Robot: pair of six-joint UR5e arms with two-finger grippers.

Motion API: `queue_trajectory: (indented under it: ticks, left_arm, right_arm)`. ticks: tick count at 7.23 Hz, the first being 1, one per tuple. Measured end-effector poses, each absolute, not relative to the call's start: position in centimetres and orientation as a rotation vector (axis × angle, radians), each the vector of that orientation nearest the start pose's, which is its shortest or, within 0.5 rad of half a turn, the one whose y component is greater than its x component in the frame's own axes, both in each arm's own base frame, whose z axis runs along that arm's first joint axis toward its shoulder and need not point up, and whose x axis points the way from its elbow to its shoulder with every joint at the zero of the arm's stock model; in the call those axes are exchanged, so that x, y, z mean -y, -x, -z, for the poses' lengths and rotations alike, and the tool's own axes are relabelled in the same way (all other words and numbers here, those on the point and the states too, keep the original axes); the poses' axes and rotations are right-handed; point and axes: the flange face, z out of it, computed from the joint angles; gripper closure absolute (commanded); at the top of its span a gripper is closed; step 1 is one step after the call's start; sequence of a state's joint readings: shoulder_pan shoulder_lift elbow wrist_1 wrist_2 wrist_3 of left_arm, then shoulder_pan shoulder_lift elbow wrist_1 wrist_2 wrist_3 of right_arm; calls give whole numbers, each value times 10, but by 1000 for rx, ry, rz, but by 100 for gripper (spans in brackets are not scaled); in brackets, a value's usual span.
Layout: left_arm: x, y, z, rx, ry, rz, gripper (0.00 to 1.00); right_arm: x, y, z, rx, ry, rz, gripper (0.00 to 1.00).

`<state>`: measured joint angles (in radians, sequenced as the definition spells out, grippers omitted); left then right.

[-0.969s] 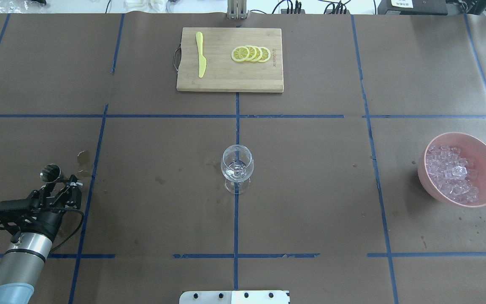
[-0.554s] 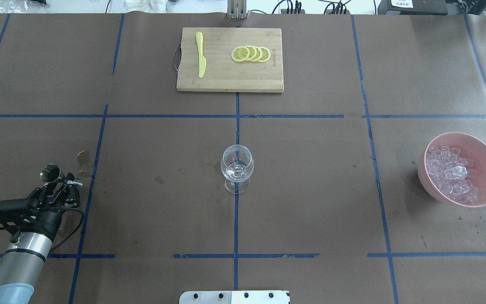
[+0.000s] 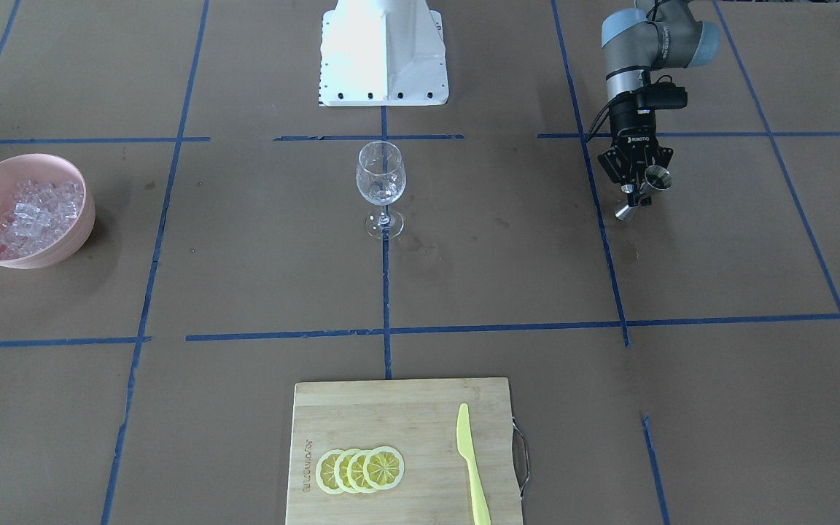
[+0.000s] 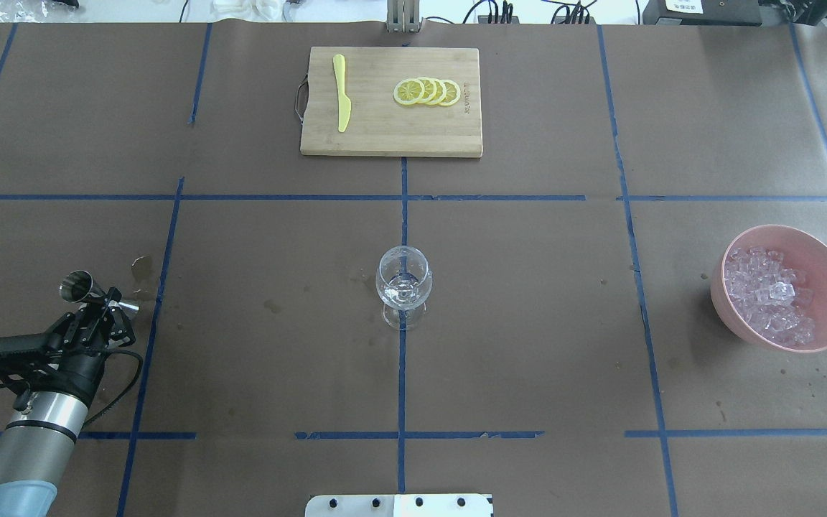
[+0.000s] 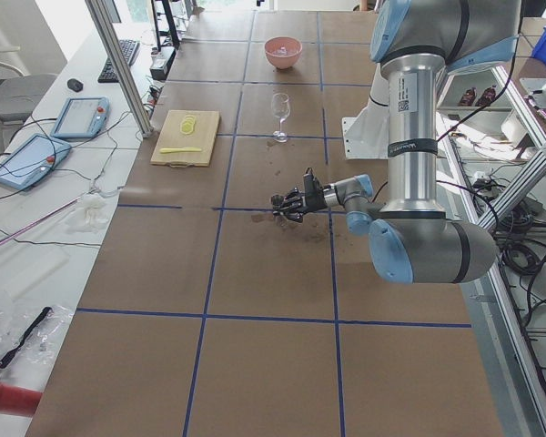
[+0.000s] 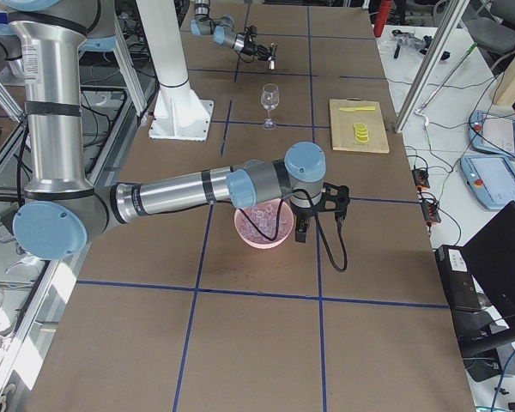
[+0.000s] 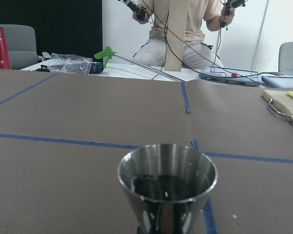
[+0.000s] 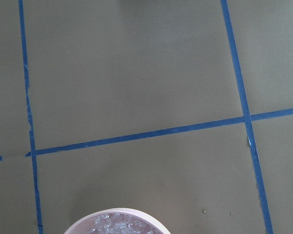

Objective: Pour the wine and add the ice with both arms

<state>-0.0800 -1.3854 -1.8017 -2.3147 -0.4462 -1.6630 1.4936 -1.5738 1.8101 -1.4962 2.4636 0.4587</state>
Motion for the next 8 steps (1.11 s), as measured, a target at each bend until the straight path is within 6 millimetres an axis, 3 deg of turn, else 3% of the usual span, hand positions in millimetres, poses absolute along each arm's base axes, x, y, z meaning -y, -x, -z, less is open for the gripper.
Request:
queue_trajectory:
  ticks: [3,6,8]
  left_arm:
    - [262,-380,-494,-725,-1084,595,100]
    - [269,-365,-447,-700,-1134,515,100]
    - [277,-354,-426,-695,-1170,487,100]
  right_arm:
    - [494,-5,-516,922,-51,-196,0]
    - [468,69,-480,873,-80,-187,0]
    - [443,107,-490,871,-118,-187,0]
